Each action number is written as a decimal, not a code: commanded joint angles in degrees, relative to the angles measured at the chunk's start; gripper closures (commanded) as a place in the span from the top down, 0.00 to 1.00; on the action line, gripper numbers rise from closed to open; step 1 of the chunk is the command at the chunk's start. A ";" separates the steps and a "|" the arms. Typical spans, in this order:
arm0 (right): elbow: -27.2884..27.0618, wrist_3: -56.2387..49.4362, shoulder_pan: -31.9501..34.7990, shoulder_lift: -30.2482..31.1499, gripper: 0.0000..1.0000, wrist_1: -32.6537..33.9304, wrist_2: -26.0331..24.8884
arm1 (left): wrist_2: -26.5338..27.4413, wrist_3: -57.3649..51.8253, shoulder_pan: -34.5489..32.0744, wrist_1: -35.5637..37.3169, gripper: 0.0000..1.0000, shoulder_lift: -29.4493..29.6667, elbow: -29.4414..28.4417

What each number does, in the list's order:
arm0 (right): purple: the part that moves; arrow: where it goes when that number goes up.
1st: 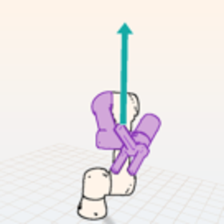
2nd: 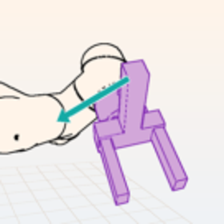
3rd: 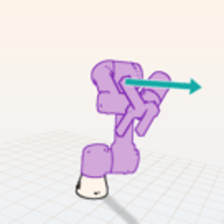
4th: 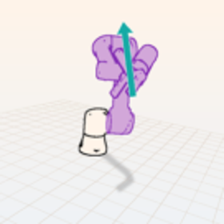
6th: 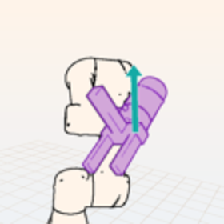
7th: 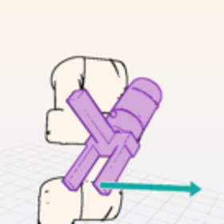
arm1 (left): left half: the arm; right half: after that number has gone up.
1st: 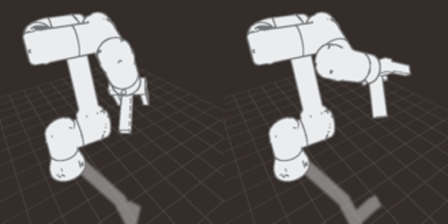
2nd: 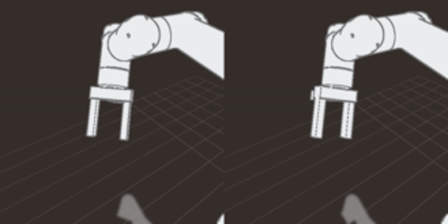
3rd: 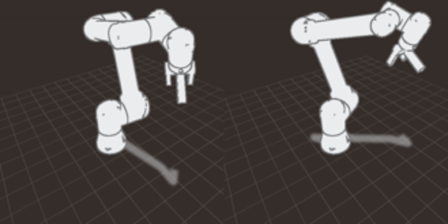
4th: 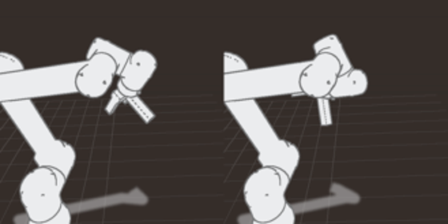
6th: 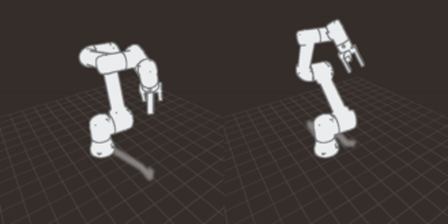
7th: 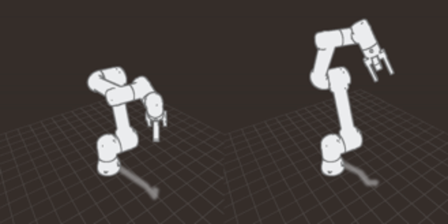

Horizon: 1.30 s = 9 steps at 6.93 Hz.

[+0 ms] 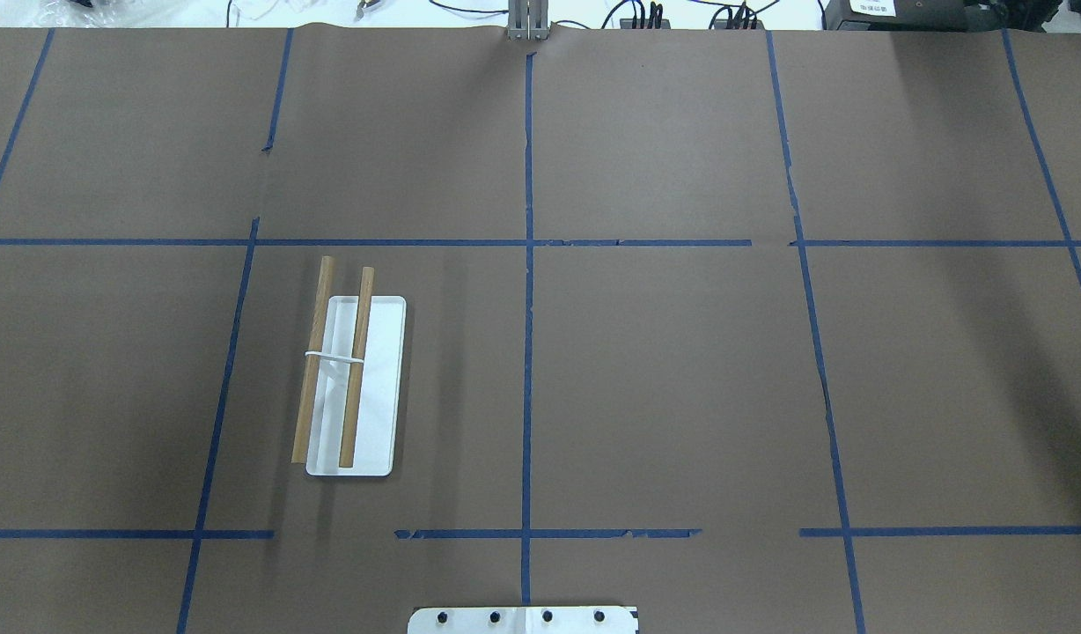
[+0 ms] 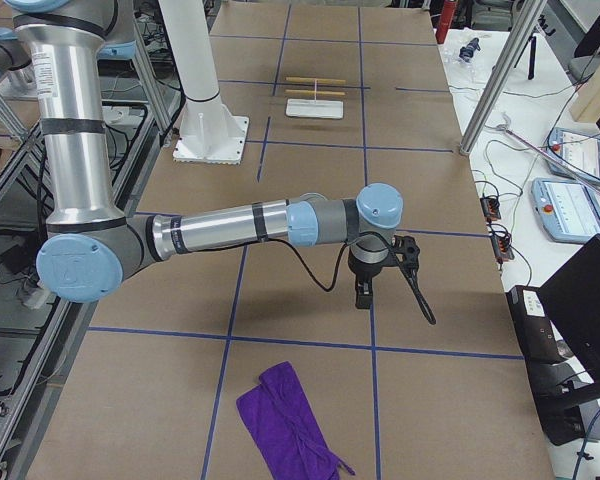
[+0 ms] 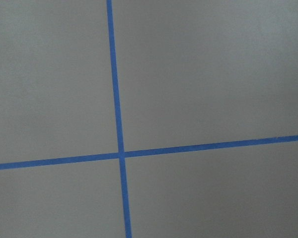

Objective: Hang towel on rack

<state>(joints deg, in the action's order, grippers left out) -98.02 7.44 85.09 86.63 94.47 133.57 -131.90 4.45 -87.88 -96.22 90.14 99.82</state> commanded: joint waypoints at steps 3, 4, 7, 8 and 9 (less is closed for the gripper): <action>-3.06 0.21 -0.71 0.73 1.00 -0.16 1.60 | 0.33 -5.50 -1.77 2.61 1.00 1.10 0.99; -2.88 0.64 -2.19 3.69 1.00 -0.42 1.78 | -0.28 -5.76 -1.77 2.18 1.00 -1.17 1.86; -4.97 1.70 -2.73 9.31 1.00 -7.44 8.53 | -0.37 -5.68 -1.60 0.07 1.00 -1.72 1.16; -4.73 1.09 -2.73 11.78 1.00 -10.76 2.37 | -0.46 -5.68 -1.51 -0.29 1.00 -1.72 1.16; -4.11 -0.91 -3.69 15.72 1.00 -13.06 -5.34 | -0.46 -5.77 -1.51 -0.29 1.00 -1.81 0.99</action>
<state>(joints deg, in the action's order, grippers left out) -102.50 8.24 82.15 98.11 84.54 135.75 -132.32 -1.25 -89.43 -96.25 88.42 100.95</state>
